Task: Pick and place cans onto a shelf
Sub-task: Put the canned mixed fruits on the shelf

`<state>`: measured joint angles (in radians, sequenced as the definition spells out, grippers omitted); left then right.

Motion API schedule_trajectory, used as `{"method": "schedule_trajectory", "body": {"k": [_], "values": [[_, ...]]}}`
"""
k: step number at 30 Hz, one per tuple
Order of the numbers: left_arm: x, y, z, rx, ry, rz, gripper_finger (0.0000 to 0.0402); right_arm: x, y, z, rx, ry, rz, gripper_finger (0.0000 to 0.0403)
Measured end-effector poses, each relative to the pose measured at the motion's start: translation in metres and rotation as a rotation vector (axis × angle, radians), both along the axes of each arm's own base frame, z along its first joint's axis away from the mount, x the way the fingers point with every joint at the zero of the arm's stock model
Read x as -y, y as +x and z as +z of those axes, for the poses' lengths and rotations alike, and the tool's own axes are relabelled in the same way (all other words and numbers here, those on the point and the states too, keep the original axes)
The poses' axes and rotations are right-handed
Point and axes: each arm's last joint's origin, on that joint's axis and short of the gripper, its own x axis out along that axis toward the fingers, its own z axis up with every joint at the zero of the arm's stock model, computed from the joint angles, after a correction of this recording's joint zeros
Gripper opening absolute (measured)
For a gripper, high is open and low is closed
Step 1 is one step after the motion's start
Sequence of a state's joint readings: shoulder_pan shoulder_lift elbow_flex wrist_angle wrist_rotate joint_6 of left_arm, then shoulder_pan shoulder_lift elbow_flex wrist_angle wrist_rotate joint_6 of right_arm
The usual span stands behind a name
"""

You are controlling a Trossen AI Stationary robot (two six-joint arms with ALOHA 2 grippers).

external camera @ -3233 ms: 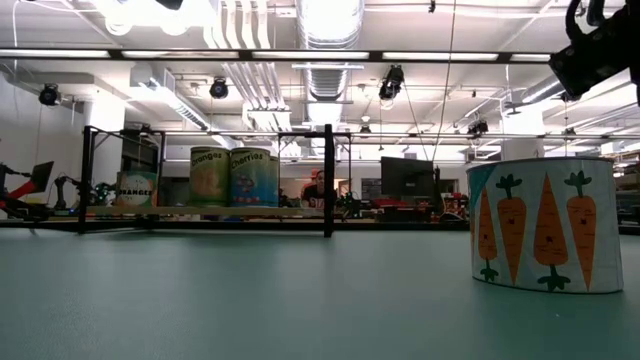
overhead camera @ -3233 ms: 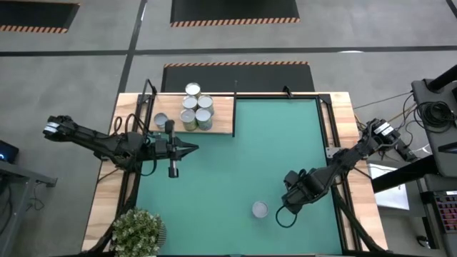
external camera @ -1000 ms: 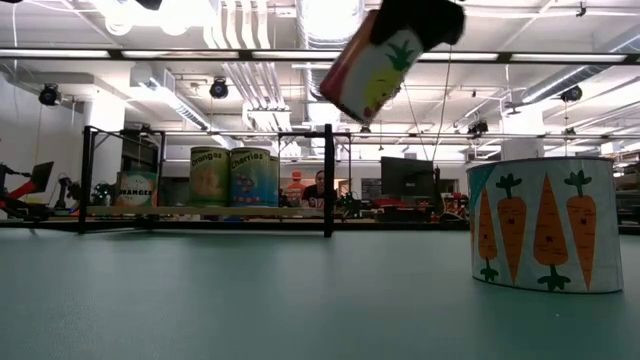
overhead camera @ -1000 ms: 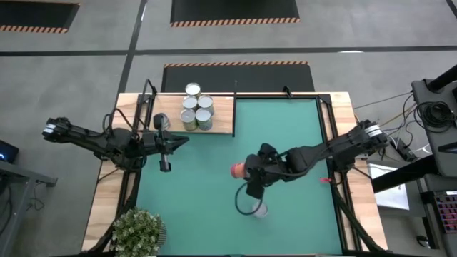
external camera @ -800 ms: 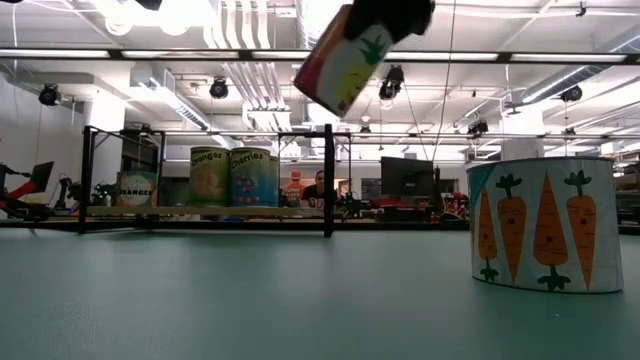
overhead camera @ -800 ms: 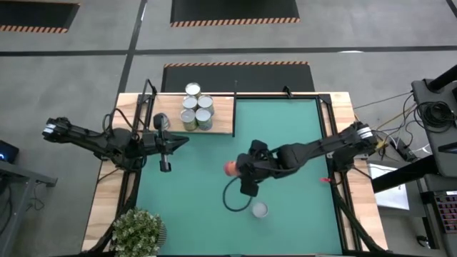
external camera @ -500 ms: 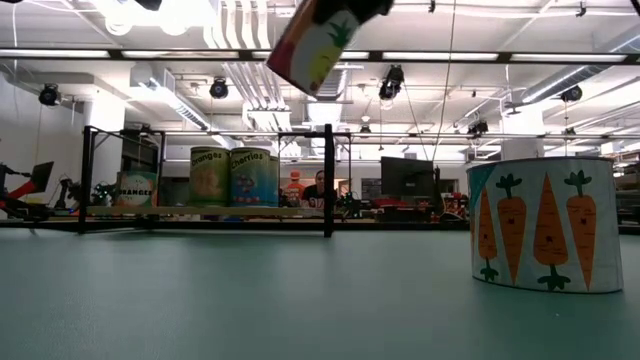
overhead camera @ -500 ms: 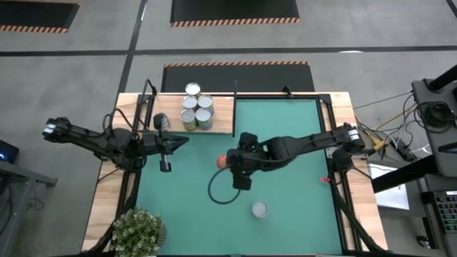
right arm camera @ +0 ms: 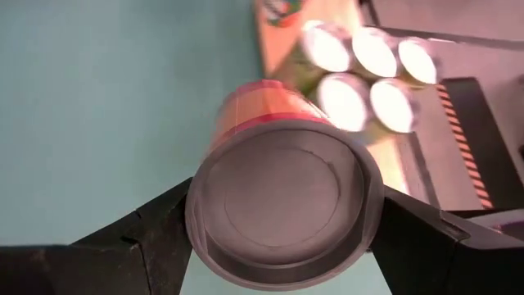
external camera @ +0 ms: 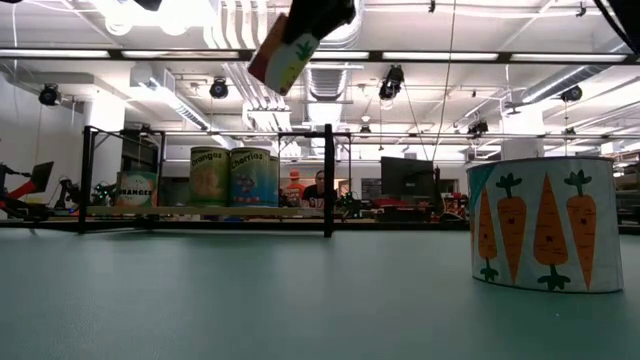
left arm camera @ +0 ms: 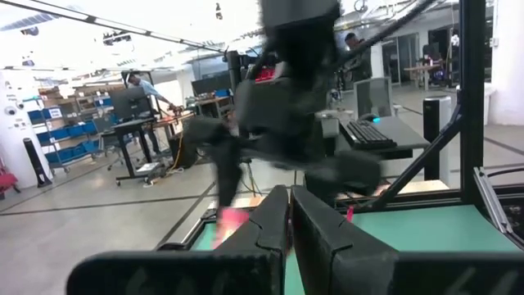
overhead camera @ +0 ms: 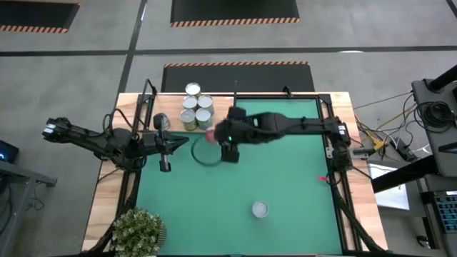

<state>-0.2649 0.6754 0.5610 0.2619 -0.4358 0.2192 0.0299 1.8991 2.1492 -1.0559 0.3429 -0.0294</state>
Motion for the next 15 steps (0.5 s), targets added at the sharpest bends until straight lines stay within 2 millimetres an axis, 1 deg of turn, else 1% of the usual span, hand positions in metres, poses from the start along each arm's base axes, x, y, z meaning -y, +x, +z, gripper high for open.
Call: {"method": "schedule_trajectory", "body": {"k": [6, 9, 12, 15], "values": [[0.0, 0.0, 0.0, 0.001, 0.0, 0.0, 0.0, 0.043, 0.013, -0.005, 0.06, -0.033, -0.067, 0.0295], [0.0, 0.0, 0.0, 0.001, 0.0, 0.0, 0.0, 0.06, 0.014, -0.01, 0.034, -0.06, -0.07, 0.0295], [0.0, 0.0, 0.0, 0.0, 0.0, 0.0, 0.0, 0.072, 0.012, -0.015, -0.016, -0.06, -0.033, 0.0295], [0.0, 0.0, -0.001, -0.008, 0.003, 0.0, 0.0, 0.078, 0.011, -0.019, -0.037, -0.014, -0.028, 0.0295]]}}
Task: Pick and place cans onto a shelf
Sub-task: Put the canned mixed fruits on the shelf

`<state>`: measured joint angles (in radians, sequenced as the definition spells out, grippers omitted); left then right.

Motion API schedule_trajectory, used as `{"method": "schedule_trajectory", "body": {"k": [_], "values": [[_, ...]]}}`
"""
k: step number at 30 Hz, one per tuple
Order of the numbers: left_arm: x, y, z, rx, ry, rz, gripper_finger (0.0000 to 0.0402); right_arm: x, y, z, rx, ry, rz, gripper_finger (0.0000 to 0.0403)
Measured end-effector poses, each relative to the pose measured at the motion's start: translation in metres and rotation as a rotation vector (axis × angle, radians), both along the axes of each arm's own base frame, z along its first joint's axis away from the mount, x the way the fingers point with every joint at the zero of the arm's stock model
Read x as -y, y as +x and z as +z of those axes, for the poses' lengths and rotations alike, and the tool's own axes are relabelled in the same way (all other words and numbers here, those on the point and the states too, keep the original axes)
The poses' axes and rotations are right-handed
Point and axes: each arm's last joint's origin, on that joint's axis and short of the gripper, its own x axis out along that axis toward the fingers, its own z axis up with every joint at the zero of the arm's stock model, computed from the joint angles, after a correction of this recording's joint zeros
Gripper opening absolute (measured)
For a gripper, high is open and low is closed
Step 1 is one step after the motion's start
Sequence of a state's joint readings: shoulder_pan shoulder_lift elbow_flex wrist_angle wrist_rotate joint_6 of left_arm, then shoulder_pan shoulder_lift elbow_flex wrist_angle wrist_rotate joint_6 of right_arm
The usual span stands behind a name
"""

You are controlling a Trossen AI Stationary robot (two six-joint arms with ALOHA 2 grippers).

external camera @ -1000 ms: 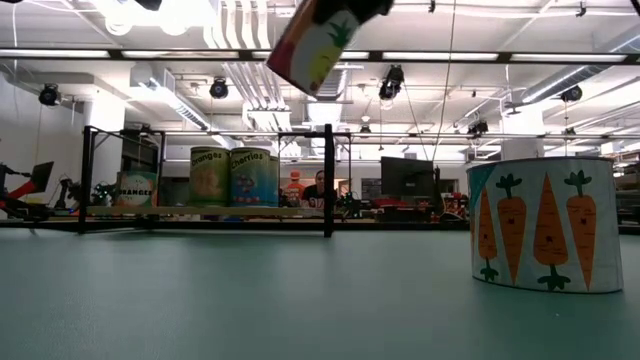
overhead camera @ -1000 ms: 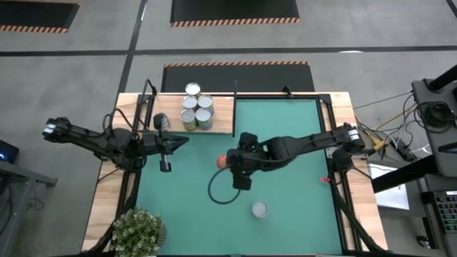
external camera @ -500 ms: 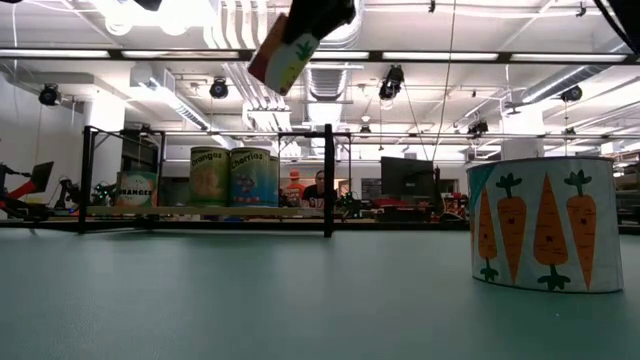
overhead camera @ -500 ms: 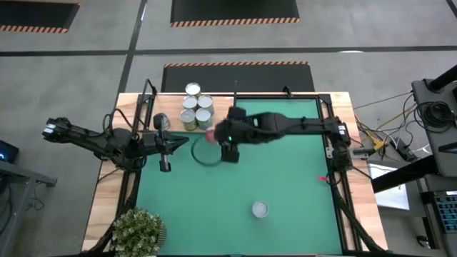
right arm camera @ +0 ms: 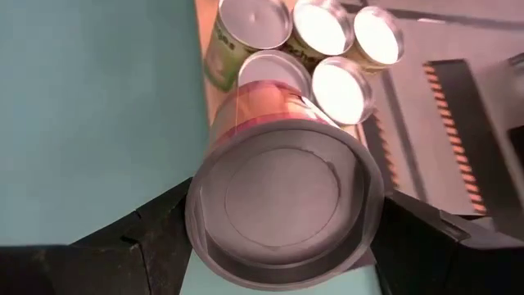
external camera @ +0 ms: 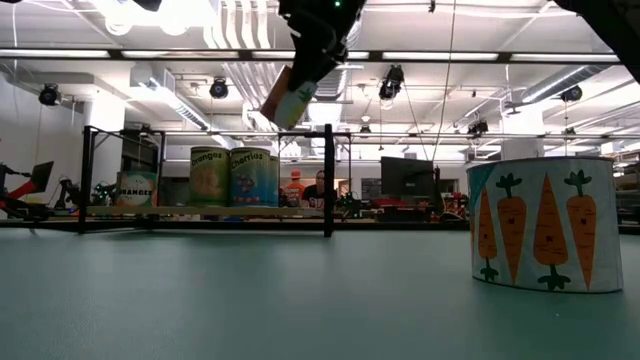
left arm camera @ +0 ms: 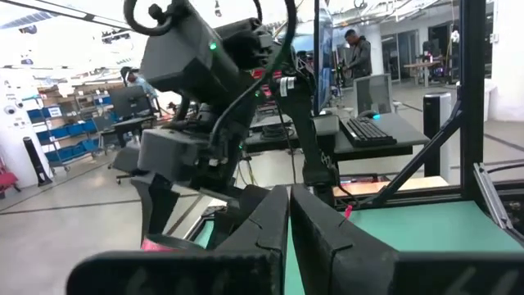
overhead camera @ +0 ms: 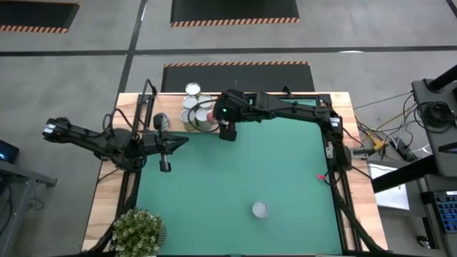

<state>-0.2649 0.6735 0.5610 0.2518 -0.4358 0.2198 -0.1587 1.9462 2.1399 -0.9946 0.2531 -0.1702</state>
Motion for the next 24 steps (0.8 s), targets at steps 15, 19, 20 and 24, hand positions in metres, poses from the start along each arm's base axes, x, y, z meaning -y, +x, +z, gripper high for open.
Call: {"method": "schedule_trajectory", "body": {"k": [15, 19, 20, 24], "values": [[0.0, 0.0, 0.0, -0.004, 0.008, 0.001, 0.0, 0.001, 0.004, -0.026, -0.117, 0.056, -0.012, 0.0295], [0.0, 0.0, 0.0, -0.004, 0.007, 0.001, 0.0, 0.003, 0.01, -0.039, -0.156, 0.052, -0.009, 0.0295], [0.0, 0.0, 0.0, -0.004, 0.007, 0.001, 0.0, 0.003, 0.011, -0.042, -0.167, 0.051, -0.006, 0.0295], [0.0, 0.0, -0.001, -0.01, 0.006, 0.0, 0.0, 0.003, 0.013, -0.048, -0.188, 0.053, -0.005, 0.0295]]}}
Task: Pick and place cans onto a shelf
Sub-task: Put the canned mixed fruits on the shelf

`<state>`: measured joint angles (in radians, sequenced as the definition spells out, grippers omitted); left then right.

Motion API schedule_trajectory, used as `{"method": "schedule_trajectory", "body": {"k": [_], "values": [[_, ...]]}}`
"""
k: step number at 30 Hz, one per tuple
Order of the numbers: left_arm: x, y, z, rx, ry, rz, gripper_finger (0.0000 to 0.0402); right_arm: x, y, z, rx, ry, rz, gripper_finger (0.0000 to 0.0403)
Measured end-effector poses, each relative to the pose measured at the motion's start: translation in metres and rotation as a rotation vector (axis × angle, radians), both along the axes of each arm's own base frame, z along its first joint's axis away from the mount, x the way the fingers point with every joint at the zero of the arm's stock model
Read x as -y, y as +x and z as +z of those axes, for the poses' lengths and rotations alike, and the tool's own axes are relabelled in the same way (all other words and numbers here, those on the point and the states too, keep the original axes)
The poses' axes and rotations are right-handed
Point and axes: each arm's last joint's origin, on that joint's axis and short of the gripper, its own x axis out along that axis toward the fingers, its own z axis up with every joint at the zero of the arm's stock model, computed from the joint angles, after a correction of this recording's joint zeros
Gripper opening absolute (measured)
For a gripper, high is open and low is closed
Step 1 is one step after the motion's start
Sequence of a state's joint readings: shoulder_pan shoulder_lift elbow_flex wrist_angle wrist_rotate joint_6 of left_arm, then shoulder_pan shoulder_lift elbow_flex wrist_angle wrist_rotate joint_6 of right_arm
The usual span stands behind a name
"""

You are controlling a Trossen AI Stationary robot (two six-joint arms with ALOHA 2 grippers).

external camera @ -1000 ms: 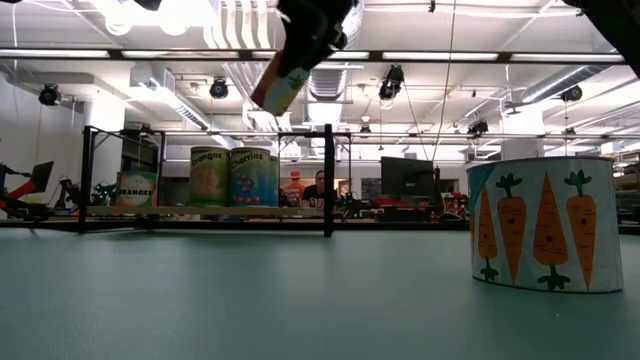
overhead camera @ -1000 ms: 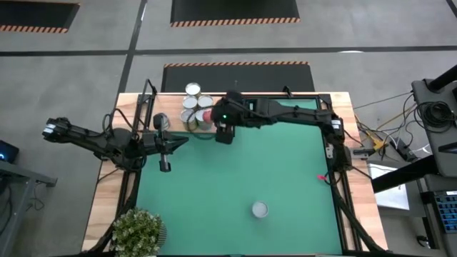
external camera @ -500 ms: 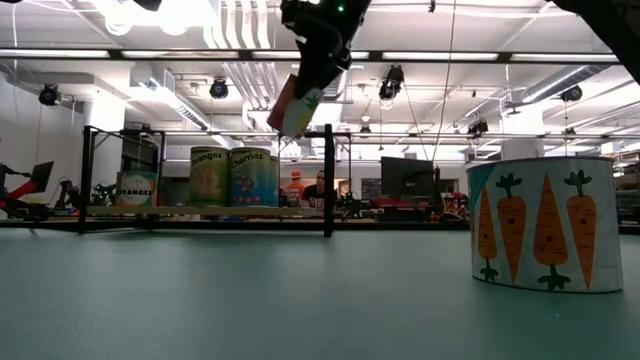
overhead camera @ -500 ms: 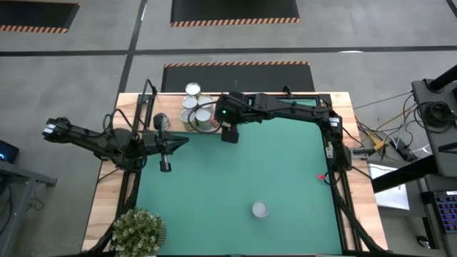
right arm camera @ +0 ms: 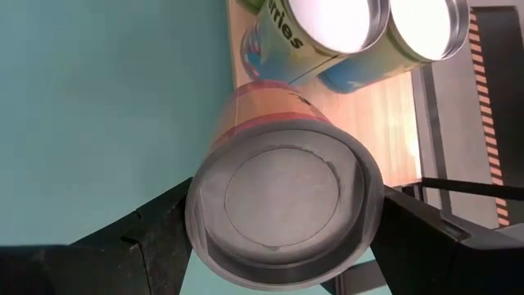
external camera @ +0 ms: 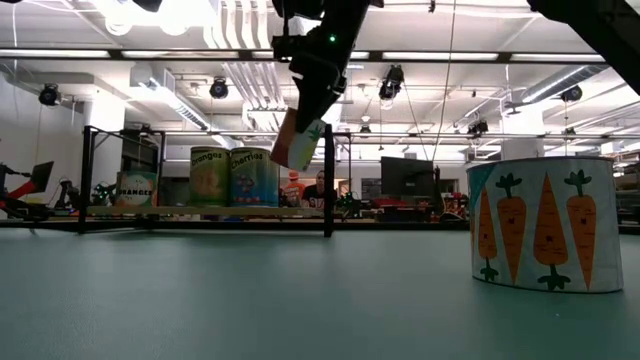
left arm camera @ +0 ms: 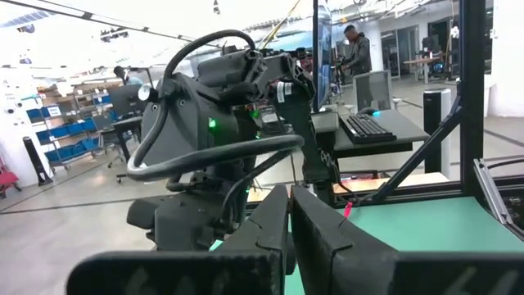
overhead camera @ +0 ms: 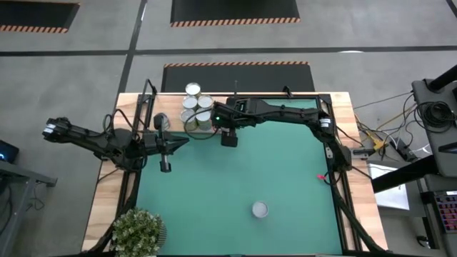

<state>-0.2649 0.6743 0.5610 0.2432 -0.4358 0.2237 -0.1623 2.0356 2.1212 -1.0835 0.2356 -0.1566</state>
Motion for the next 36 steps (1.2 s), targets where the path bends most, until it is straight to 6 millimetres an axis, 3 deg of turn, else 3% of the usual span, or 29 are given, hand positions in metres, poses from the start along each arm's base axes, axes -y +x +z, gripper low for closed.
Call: {"method": "schedule_trajectory", "body": {"k": [17, 30, 36], "values": [[0.0, 0.0, 0.0, 0.0, -0.001, 0.0, 0.0, 0.004, 0.003, -0.006, -0.001, -0.001, -0.008, 0.0295], [0.0, 0.0, 0.0, 0.0, -0.001, 0.0, 0.0, 0.009, 0.019, -0.041, -0.084, -0.058, 0.024, 0.0295], [0.0, 0.0, 0.0, 0.0, -0.001, 0.0, 0.0, 0.013, 0.019, -0.041, -0.086, -0.09, 0.011, 0.0295]]}}
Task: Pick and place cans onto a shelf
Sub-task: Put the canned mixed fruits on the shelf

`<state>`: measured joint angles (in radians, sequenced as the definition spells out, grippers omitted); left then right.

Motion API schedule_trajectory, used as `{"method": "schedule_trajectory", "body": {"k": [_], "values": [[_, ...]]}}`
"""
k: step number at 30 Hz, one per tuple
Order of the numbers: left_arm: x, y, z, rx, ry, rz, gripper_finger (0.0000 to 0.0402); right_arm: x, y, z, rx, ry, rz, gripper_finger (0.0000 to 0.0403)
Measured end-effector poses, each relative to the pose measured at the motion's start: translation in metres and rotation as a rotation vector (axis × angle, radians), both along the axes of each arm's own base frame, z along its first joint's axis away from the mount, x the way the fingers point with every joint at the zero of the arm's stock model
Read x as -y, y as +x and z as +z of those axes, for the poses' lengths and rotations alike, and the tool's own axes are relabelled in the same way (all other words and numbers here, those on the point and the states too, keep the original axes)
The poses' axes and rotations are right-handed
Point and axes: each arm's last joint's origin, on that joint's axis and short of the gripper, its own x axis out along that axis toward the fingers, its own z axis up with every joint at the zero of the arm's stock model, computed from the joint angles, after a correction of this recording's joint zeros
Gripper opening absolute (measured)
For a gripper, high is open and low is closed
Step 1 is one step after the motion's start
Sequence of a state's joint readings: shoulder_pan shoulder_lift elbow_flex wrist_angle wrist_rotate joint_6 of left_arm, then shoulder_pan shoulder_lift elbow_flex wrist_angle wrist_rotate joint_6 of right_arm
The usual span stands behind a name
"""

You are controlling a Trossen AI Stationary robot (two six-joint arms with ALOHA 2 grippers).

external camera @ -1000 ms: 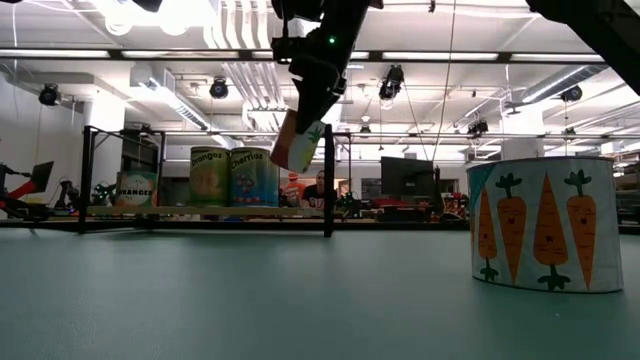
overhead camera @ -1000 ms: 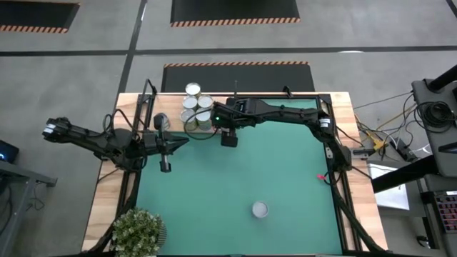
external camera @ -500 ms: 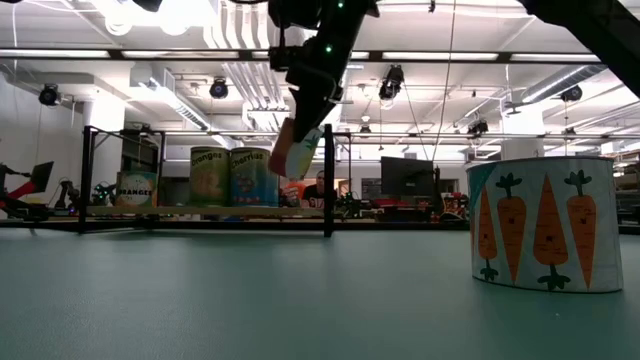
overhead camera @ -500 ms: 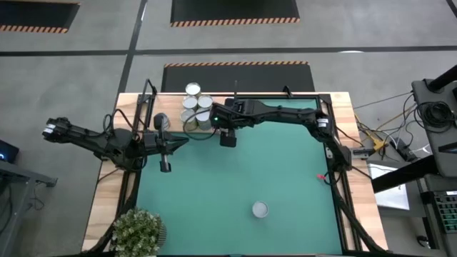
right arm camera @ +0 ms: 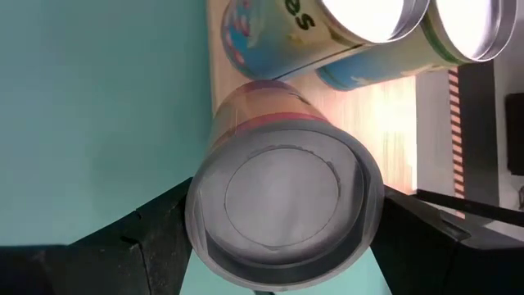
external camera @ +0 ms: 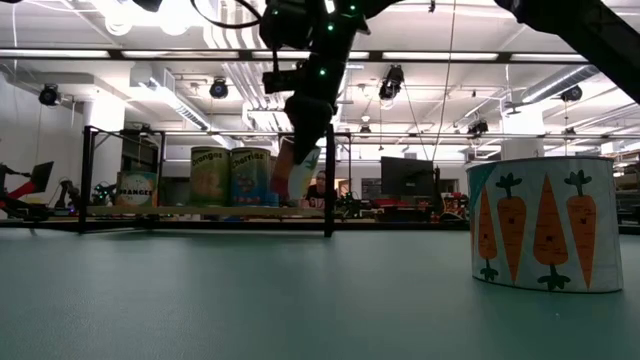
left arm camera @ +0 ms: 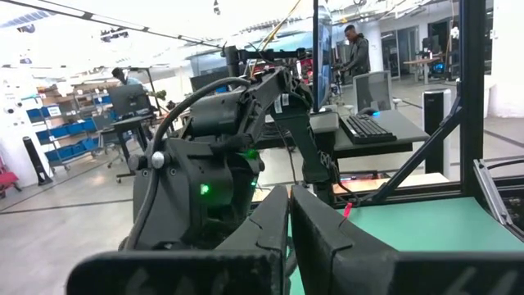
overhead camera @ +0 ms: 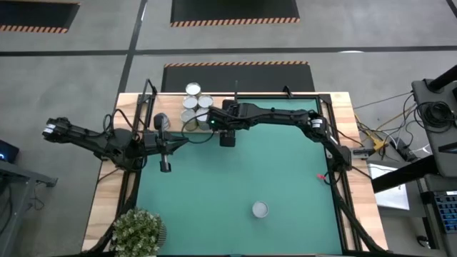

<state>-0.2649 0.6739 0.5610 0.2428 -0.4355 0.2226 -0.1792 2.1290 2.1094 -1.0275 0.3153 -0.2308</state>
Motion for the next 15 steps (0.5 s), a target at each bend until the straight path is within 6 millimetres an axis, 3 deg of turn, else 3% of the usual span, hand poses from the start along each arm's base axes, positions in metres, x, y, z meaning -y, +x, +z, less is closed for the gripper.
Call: {"method": "schedule_trajectory", "body": {"k": [15], "values": [[0.0, 0.0, 0.0, 0.0, 0.0, 0.0, 0.0, 0.0101, -0.0026, -0.0001, -0.002, 0.003, -0.027, 0.0295]]}}
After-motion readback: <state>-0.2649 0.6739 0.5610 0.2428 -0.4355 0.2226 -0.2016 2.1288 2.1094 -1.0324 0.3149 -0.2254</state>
